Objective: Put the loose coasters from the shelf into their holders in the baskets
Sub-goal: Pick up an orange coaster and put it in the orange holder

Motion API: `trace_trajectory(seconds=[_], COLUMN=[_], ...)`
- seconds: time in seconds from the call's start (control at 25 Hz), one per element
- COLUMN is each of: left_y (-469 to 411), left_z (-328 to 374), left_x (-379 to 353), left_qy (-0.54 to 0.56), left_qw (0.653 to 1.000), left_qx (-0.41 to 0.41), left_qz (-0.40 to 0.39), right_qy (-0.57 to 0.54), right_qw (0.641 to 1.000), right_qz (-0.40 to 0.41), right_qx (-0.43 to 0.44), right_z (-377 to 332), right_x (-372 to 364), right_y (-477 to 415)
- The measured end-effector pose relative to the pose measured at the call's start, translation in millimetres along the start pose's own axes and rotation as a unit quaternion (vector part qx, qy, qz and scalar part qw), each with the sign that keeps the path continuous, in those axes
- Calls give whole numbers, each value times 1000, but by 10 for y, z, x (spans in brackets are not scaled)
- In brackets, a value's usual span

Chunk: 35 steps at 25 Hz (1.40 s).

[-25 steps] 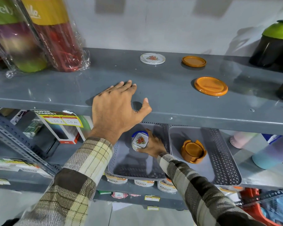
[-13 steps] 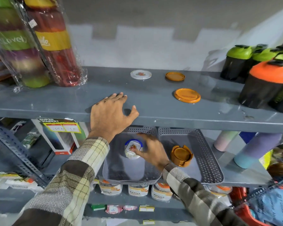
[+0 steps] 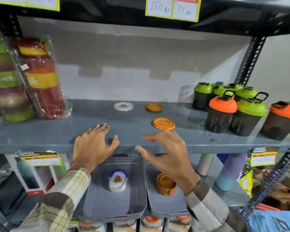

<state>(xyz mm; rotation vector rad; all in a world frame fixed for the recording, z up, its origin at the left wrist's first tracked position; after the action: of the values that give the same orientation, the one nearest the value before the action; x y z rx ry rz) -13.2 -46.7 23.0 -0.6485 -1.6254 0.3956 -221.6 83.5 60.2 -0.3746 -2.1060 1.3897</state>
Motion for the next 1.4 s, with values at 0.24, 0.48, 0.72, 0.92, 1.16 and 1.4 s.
trace_trajectory(seconds=[0.24, 0.48, 0.72, 0.92, 1.16, 1.4], left_y=[-2, 4, -5, 6, 10, 0], left_z=[8, -3, 6, 11, 4, -4], left_x=[40, 49, 67, 60, 62, 42], left_qy=[1, 11, 12, 17, 13, 15], left_qw=[1000, 1000, 1000, 1000, 1000, 1000], left_qx=[-1, 7, 6, 5, 1, 5], left_qz=[14, 7, 14, 17, 8, 15], right_qy=[39, 98, 128, 132, 77, 38], right_qw=[992, 952, 928, 925, 940, 973], right_qz=[11, -69, -106, -116, -69, -1], right_qx=[-116, -283, -334, -338, -326, -227], right_z=[533, 1223, 1492, 1574, 1459, 840], right_x=[281, 130, -13, -44, 43, 268], right_y=[-432, -408, -282, -243, -257, -359])
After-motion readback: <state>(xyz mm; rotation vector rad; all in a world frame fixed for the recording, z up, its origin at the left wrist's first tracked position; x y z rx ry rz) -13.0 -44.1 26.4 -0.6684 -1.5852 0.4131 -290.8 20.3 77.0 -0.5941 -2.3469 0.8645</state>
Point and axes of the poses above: each hand's wrist, its own y-axis away from the middle knuckle, its own x-axis out of the back of the hand, z = x × y, the point moved 6 cm from there along -y, towards the middle knuckle, and after that the axes turned 14 degrees about -y, right-handed, at the moved point
